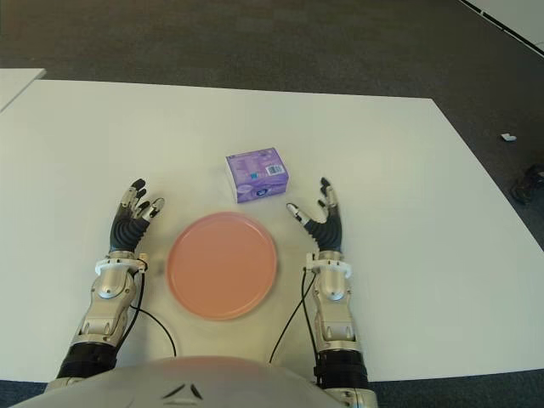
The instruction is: Put the tissue paper into the plate.
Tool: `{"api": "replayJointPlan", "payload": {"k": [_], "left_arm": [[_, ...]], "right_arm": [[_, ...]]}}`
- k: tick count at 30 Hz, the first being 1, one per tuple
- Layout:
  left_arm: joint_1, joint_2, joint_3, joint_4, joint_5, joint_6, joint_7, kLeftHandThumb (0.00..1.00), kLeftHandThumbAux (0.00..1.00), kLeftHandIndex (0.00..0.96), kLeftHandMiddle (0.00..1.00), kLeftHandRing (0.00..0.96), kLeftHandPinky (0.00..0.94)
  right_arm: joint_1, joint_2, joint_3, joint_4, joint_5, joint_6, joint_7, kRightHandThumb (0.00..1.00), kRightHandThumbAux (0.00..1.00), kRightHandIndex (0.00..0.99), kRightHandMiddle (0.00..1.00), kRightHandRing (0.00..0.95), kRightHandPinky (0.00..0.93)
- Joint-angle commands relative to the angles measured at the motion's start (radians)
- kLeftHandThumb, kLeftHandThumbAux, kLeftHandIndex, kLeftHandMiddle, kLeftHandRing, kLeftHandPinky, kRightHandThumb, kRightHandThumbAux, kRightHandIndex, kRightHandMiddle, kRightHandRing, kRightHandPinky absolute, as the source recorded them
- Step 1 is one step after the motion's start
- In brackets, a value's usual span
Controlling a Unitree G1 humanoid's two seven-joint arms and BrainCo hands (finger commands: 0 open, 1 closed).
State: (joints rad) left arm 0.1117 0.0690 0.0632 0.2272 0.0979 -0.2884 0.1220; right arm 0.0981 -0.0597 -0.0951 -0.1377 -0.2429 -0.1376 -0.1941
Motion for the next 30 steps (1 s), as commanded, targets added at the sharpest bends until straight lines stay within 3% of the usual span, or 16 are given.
{"api": "replayJointPlan", "payload": {"k": [1,6,10,18,25,30], "left_arm": [[0.016,-0.010,-0.014,0.054,0.015,0.033,0.005,0.000,0.546,0.000,0.000,0.000,0.000],[0.014,-0.007,-0.016,0.076,0.024,0.010,0.013,0.000,0.555,0.000,0.000,0.000,0.000],[0.009,-0.008,-0.015,0.094,0.024,0.004,0.014,0.000,0.564,0.000,0.000,0.000,0.000],[-0.001,-0.014,-0.013,0.112,0.034,-0.022,0.034,0.000,0.559,0.000,0.000,0.000,0.000],[0.001,-0.018,-0.013,0.117,0.031,-0.032,0.038,0.000,0.555,0.000,0.000,0.000,0.000],[0.001,-0.017,-0.014,0.121,0.035,-0.038,0.042,0.000,0.560,0.000,0.000,0.000,0.000]], "right_arm": [[-0.153,-0.093,-0.077,-0.239,-0.111,0.128,-0.006,0.282,0.580,0.020,0.002,0.000,0.000],[-0.275,-0.150,-0.044,-0.281,-0.166,0.195,0.052,0.309,0.531,0.038,0.004,0.000,0.000],[-0.405,-0.229,0.011,-0.288,-0.246,0.258,0.130,0.345,0.500,0.043,0.000,0.000,0.000],[-0.455,-0.332,0.046,-0.190,-0.293,0.179,0.170,0.359,0.461,0.040,0.012,0.000,0.000],[-0.521,-0.420,0.109,-0.187,-0.286,0.163,0.333,0.361,0.455,0.007,0.032,0.000,0.000],[-0.561,-0.472,0.136,-0.157,-0.279,0.122,0.400,0.352,0.463,0.001,0.035,0.000,0.000]]}}
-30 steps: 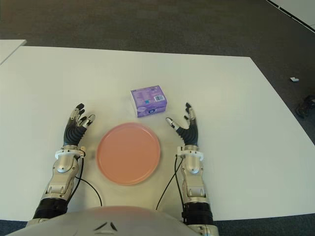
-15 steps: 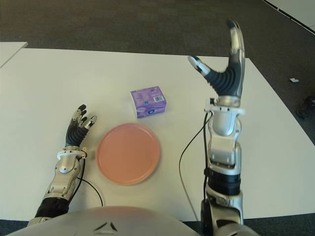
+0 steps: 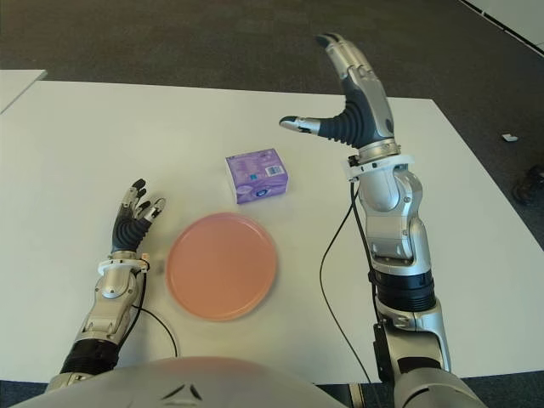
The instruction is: Put the tissue paper into the plate.
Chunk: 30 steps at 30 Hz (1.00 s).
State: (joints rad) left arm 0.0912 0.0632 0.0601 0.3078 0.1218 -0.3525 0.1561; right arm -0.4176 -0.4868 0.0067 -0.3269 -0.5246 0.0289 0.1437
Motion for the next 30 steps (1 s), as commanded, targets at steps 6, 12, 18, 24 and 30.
{"api": "replayJointPlan", "payload": {"k": [6,12,18,24,30], "left_arm": [[0.012,-0.013,-0.008,0.041,-0.002,0.046,-0.005,0.000,0.570,0.000,0.000,0.000,0.000],[0.010,-0.015,-0.007,0.029,-0.027,0.070,-0.027,0.000,0.558,0.000,0.000,0.000,0.000],[0.009,-0.020,-0.012,0.012,-0.029,0.088,-0.021,0.000,0.548,0.000,0.000,0.000,0.000],[0.007,-0.028,-0.010,-0.009,-0.039,0.122,-0.015,0.000,0.542,0.000,0.000,0.000,0.000],[0.004,-0.033,-0.006,-0.019,-0.042,0.143,-0.009,0.001,0.540,0.000,0.000,0.000,0.000]], "right_arm": [[-0.192,-0.079,0.185,0.341,-0.080,-0.223,0.064,0.340,0.457,0.000,0.010,0.000,0.000],[-0.262,-0.048,0.278,0.616,-0.133,-0.358,-0.029,0.356,0.431,0.000,0.000,0.000,0.000],[-0.297,-0.053,0.377,0.745,-0.208,-0.488,-0.085,0.364,0.428,0.000,0.000,0.000,0.000],[-0.348,-0.067,0.456,0.884,-0.294,-0.588,-0.140,0.371,0.427,0.000,0.000,0.000,0.000],[-0.389,-0.059,0.508,1.002,-0.342,-0.633,-0.178,0.386,0.423,0.000,0.000,0.000,0.000]]}}
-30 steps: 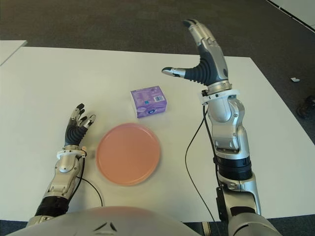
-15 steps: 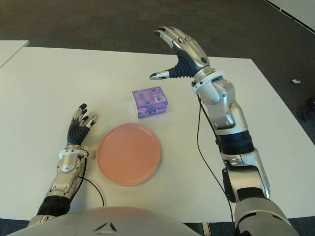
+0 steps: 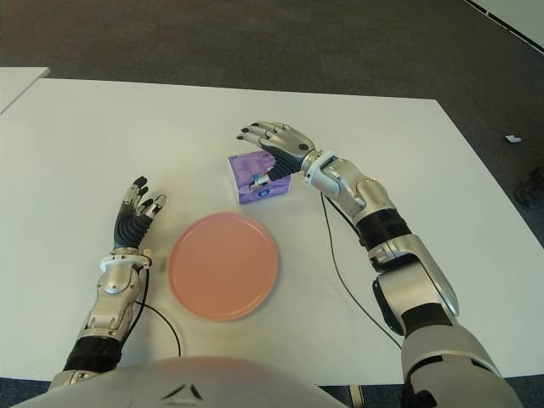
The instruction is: Put the tissue paper into the plate.
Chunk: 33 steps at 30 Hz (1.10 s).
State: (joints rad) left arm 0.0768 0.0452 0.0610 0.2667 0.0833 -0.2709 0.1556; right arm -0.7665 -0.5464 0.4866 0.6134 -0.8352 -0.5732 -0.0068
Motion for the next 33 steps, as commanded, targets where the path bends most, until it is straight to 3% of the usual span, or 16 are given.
{"api": "replayJointPlan", "payload": {"k": [1,12,33], "left_arm": [[0.016,-0.015,-0.006,0.023,-0.005,0.064,-0.008,0.001,0.539,0.000,0.000,0.000,0.000],[0.010,-0.015,-0.002,0.015,-0.016,0.080,-0.014,0.010,0.553,0.000,0.000,0.000,0.000],[-0.014,-0.006,0.008,0.037,-0.024,0.084,-0.013,0.005,0.569,0.000,0.000,0.000,0.000]], "right_arm": [[-0.048,0.003,0.035,0.082,-0.037,-0.035,-0.034,0.387,0.423,0.000,0.000,0.000,0.000],[-0.117,0.042,0.112,0.274,-0.088,-0.033,-0.076,0.454,0.402,0.000,0.000,0.000,0.000],[-0.164,0.076,0.181,0.418,-0.099,0.001,-0.095,0.474,0.417,0.000,0.000,0.000,0.000]]}}
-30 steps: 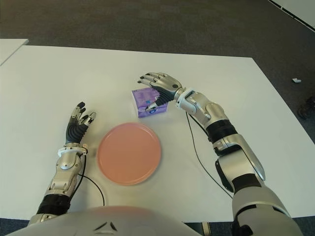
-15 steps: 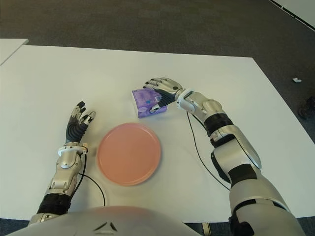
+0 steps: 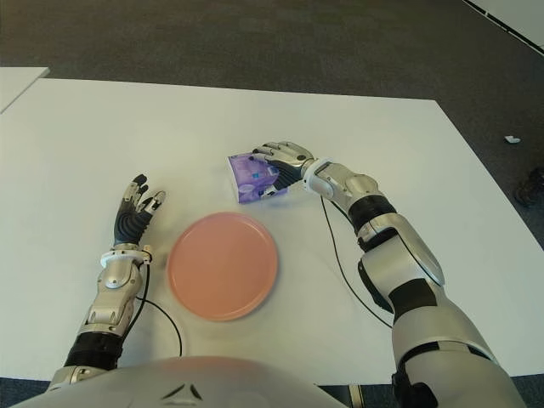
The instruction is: Put the tissue paper into the plate.
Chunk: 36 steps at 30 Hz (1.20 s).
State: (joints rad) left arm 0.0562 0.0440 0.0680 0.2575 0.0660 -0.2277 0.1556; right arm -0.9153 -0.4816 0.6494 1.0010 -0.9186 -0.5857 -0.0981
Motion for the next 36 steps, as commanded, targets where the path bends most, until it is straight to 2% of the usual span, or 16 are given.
{"api": "replayJointPlan", "payload": {"k": [1,15,36], "left_arm": [[0.006,-0.005,0.001,0.048,-0.007,0.041,-0.014,0.005,0.570,0.000,0.000,0.000,0.000],[-0.003,-0.003,0.001,0.052,-0.012,0.047,-0.013,0.000,0.567,0.000,0.000,0.000,0.000],[0.000,-0.006,0.004,0.055,-0.012,0.045,-0.005,0.007,0.566,0.000,0.000,0.000,0.000]], "right_arm": [[-0.018,0.011,0.021,0.035,-0.017,0.016,-0.005,0.474,0.418,0.000,0.000,0.000,0.000],[-0.037,0.025,0.033,0.086,-0.005,0.043,-0.006,0.474,0.436,0.000,0.000,0.000,0.000],[-0.033,0.049,0.036,0.101,0.010,0.029,-0.010,0.460,0.441,0.000,0.000,0.000,0.000]]}}
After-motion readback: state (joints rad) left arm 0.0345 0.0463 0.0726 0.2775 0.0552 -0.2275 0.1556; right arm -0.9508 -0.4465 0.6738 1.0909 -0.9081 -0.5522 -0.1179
